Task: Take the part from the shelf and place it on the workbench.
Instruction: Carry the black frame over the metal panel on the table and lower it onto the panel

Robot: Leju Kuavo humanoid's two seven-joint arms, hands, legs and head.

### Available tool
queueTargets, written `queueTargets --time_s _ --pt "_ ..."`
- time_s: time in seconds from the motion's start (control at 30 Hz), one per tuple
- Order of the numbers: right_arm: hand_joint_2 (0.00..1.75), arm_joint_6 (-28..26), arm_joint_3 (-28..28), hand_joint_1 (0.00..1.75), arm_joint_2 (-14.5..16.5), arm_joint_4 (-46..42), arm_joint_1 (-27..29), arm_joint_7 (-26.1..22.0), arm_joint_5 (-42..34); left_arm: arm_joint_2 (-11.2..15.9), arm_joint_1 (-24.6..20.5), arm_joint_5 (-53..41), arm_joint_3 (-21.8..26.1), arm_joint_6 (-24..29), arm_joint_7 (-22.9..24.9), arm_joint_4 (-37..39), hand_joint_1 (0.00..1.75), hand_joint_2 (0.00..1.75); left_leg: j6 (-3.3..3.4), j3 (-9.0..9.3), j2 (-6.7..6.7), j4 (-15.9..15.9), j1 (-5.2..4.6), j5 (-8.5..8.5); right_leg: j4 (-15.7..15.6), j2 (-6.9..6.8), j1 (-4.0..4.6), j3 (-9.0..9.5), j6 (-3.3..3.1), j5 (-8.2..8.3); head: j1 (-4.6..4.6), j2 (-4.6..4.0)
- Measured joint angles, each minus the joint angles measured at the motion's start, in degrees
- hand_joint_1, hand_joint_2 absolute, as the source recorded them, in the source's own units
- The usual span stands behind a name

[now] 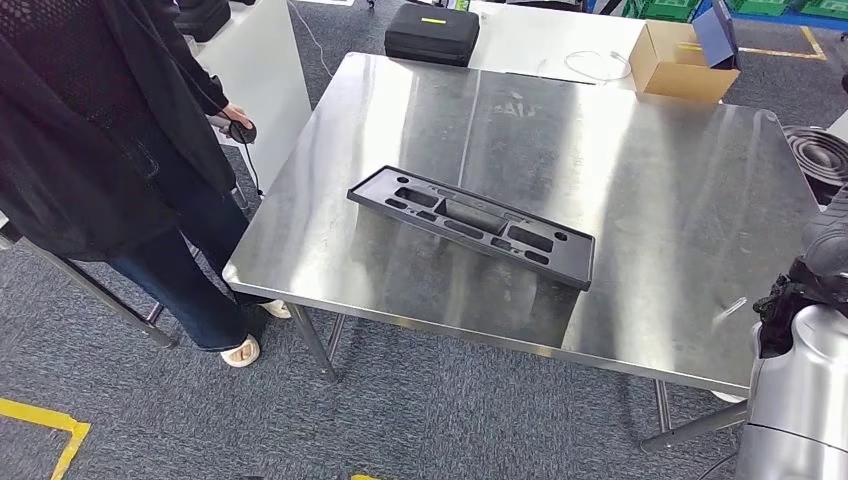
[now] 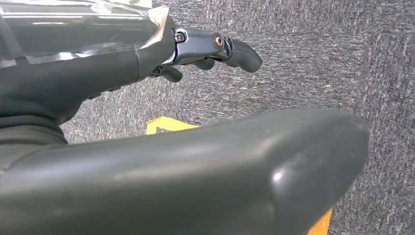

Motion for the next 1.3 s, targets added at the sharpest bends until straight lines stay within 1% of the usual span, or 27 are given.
queueTargets --time_s 0.03,0.07,0.13,0.17,0.2,0.27,0.3,0.4,0.43,0.47,0.5,0.6,0.63,0.67,0.73,0.77,0.83,0.9,0.97,1.0,1.07,1.13,1.17,1.2,1.23,1.27,1.3 --pt "0.0 0.01 0.0 0.0 -0.03 0.0 0.03 -0.03 0.0 -0.03 -0.01 -0.02 -0.02 0.0 0.07 0.0 0.0 0.0 -0.15 -0.13 -0.03 0.09 0.04 0.13 -4.34 -0.02 -0.12 2.65 0.58 1.4 0.02 0.0" --pt "0.0 0.02 0.0 0.0 -0.06 0.0 0.02 -0.07 0.0 -0.04 -0.03 -0.02 -0.05 0.0 0.12 -0.01 0.0 0.0 -0.36 -0.27 -0.08 0.27 -0.05 0.21 -8.85 -0.01 -0.12 5.28 0.9 2.64 0.04 0.0" --pt "0.0 0.03 -0.01 0.0 -0.09 -0.02 0.05 -0.14 0.0 -0.09 -0.07 -0.03 -0.17 0.01 0.19 -0.01 0.0 0.0 -0.92 -0.64 -0.17 0.56 -0.29 0.46 -13.75 0.11 0.1 7.92 0.51 3.96 0.03 0.0" --pt "0.0 0.03 -0.01 0.0 -0.09 -0.03 0.09 -0.15 0.0 -0.11 -0.08 -0.03 -0.24 0.0 0.2 -0.01 0.0 0.0 -1.25 -0.85 -0.2 0.62 -0.41 0.67 -13.96 0.18 0.29 7.89 0.05 4.09 0.02 0.0" --pt "0.0 0.04 -0.01 0.0 -0.08 -0.03 0.13 -0.17 0.0 -0.12 -0.08 -0.02 -0.3 0.03 0.23 0.0 0.0 0.0 -1.57 -1.09 -0.22 0.68 -0.37 0.81 -13.93 0.2 0.1 7.67 -0.51 4.45 -0.01 0.0" --pt "0.0 0.07 0.0 0.0 -0.02 -0.02 0.1 -0.23 0.0 -0.1 -0.07 -0.01 -0.39 0.1 0.26 0.0 0.0 0.0 -2.19 -1.76 -0.26 1.58 -0.27 -0.09 -13.91 0.1 -0.3 7.21 -1.46 5.03 -0.04 0.0" --pt "0.0 0.09 0.0 0.0 0.03 -0.01 0.07 -0.27 0.0 -0.09 -0.07 0.0 -0.43 0.14 0.28 0.0 0.0 0.0 -2.49 -2.45 -0.27 3.17 -0.18 -1.54 -14.0 0.02 -0.54 6.95 -1.98 5.35 -0.17 0.0" --pt "0.0 0.09 0.02 0.0 0.23 -0.02 0.06 -0.35 0.12 -0.12 -0.07 0.01 -0.49 0.15 0.3 0.0 0.0 0.0 -3.25 -6.25 -0.23 13.42 0.22 -8.09 -13.94 -0.14 -0.36 5.85 -2.77 6.13 -0.47 0.0" --pt "0.0 0.09 0.02 0.0 0.32 -0.01 0.07 -0.37 0.18 -0.12 -0.06 0.02 -0.5 0.15 0.3 0.0 0.0 0.0 -3.41 -6.98 -0.22 16.16 0.34 -9.32 -13.9 -0.17 -0.32 5.4 -2.79 6.46 -0.47 0.0" --pt "0.0 0.09 0.02 0.0 0.39 -0.01 0.07 -0.39 0.2 -0.13 -0.06 0.02 -0.51 0.15 0.31 0.0 0.0 0.0 -3.47 -6.84 -0.22 16.91 0.43 -9.47 -13.86 -0.18 -0.31 5.07 -2.71 6.71 -0.49 0.0" --pt "0.0 0.09 0.02 0.0 0.45 0.0 0.08 -0.41 0.21 -0.13 -0.07 0.02 -0.53 0.15 0.31 0.0 0.0 0.0 -3.49 -5.59 -0.21 15.75 0.54 -8.8 -13.82 -0.18 -0.33 4.74 -2.55 6.98 -0.49 0.0" --pt "0.0 0.09 0.02 0.0 0.45 -0.02 -0.03 -0.44 0.22 -0.11 -0.14 0.01 -0.66 0.17 0.32 0.0 0.0 0.0 -3.22 1.93 -0.24 4.8 0.77 -5.01 -13.6 -0.16 -0.27 4.17 -1.81 7.58 -0.49 0.0" --pt "0.0 0.09 0.01 0.0 0.42 -0.02 -0.12 -0.45 0.22 -0.13 -0.19 0.0 -0.71 0.17 0.32 0.0 0.0 0.0 -2.99 3.45 -0.29 2.22 0.69 -4.39 -13.55 -0.17 -0.18 4.03 -1.47 7.81 -0.42 0.0" --pt "0.0 0.09 0.02 0.0 0.4 -0.02 -0.22 -0.45 0.22 -0.15 -0.23 -0.01 -0.75 0.17 0.32 0.0 0.0 0.0 -2.68 4.01 -0.34 1.0 0.49 -4.15 -13.57 -0.18 -0.12 3.89 -1.06 8.09 -0.37 0.0" --pt "0.0 0.05 0.03 0.0 0.39 -0.02 -0.27 -0.46 0.27 -0.19 -0.26 -0.01 -0.79 0.19 0.33 0.0 0.0 0.0 -1.71 3.61 -0.38 0.63 0.04 -3.51 -13.77 -0.21 -0.21 3.63 -0.03 8.73 -0.24 0.0" --pt "0.0 0.02 0.02 0.0 0.39 -0.02 -0.22 -0.46 0.29 -0.21 -0.27 -0.01 -0.8 0.19 0.34 0.0 0.0 0.0 -1.13 3.34 -0.32 0.49 -0.07 -3.0 -13.58 -0.21 -0.33 3.29 0.23 8.57 -0.3 0.0" --pt "0.0 -0.05 -0.01 0.0 0.35 -0.02 -0.15 -0.48 0.31 -0.22 -0.36 -0.01 -0.84 0.2 0.34 0.0 0.0 0.0 -0.02 2.34 -0.15 0.15 -0.06 -1.77 -9.62 -0.18 -0.35 1.35 -0.24 5.47 -0.04 0.0" --pt "0.0 -0.08 -0.02 0.0 0.36 -0.02 -0.06 -0.48 0.3 -0.24 -0.43 -0.03 -0.9 0.2 0.37 0.0 0.0 0.0 0.51 0.95 -0.05 0.16 -0.21 -0.76 -1.85 -0.14 -0.3 -1.33 -1.02 0.74 0.24 0.0" --pt "0.0 -0.08 -0.02 0.0 0.38 -0.02 0.19 -0.48 0.3 -0.31 -0.43 -0.06 -0.95 0.2 0.44 0.0 0.0 0.0 0.61 -0.39 0.0 0.2 -0.46 0.17 2.99 -0.13 -0.23 -1.9 -0.64 -1.03 0.25 0.0" --pt "0.0 -0.08 -0.02 0.0 0.38 -0.02 0.29 -0.48 0.3 -0.33 -0.42 -0.08 -0.96 0.2 0.48 0.0 0.0 0.0 0.6 -0.95 0.01 0.21 -0.55 0.57 3.15 -0.13 -0.22 -1.13 -0.25 -0.81 0.26 0.0" --pt "0.0 -0.08 -0.02 0.0 0.38 -0.04 0.34 -0.48 0.31 -0.33 -0.43 -0.09 -0.97 0.2 0.51 0.0 0.0 0.0 0.43 -1.71 -0.01 0.26 -0.6 1.25 -2.6 -0.14 -0.19 3.32 0.42 1.16 0.28 0.0" --pt "0.0 -0.08 -0.01 0.0 0.37 -0.1 0.23 -0.49 0.31 -0.34 -0.46 -0.09 -0.99 0.2 0.51 0.0 0.0 0.0 -0.04 -2.26 -0.05 0.31 -0.77 1.99 -11.08 -0.13 0.19 9.18 0.28 2.08 0.22 0.0" --pt "0.0 -0.08 -0.01 0.0 0.36 -0.13 0.2 -0.49 0.31 -0.35 -0.48 -0.09 -0.99 0.2 0.5 0.0 0.0 0.0 -0.33 -2.39 -0.06 0.33 -0.86 2.37 -13.69 -0.12 0.45 10.84 0.0 2.03 0.22 0.0" --pt "0.0 -0.08 -0.01 0.0 0.36 -0.14 0.18 -0.5 0.31 -0.37 -0.48 -0.09 -1.0 0.2 0.5 0.01 0.0 0.0 -0.64 -2.5 -0.06 0.3 -0.93 2.79 -15.08 -0.11 0.72 11.65 -0.37 1.91 0.16 0.0" --pt "0.0 -0.08 -0.01 0.0 0.38 -0.15 0.22 -0.5 0.31 -0.37 -0.47 -0.09 -1.0 0.2 0.5 0.01 0.0 0.0 -0.95 -2.58 -0.07 0.25 -0.95 3.12 -15.26 -0.12 0.65 11.34 -0.76 2.12 0.12 0.0" --pt "0.0 -0.08 -0.01 0.0 0.42 -0.15 0.2 -0.5 0.31 -0.35 -0.47 -0.09 -1.0 0.2 0.51 0.01 0.0 0.0 -1.23 -2.76 -0.14 0.41 -0.9 3.03 -15.32 -0.18 0.37 11.12 -1.19 2.43 0.15 0.0" --pt "0.0 -0.08 -0.01 0.0 0.47 -0.17 0.16 -0.5 0.31 -0.34 -0.46 -0.09 -1.0 0.2 0.51 0.01 0.0 0.0 -1.58 -3.22 -0.18 1.29 -0.81 2.06 -15.36 -0.25 0.09 10.85 -1.79 2.81 0.06 0.0"
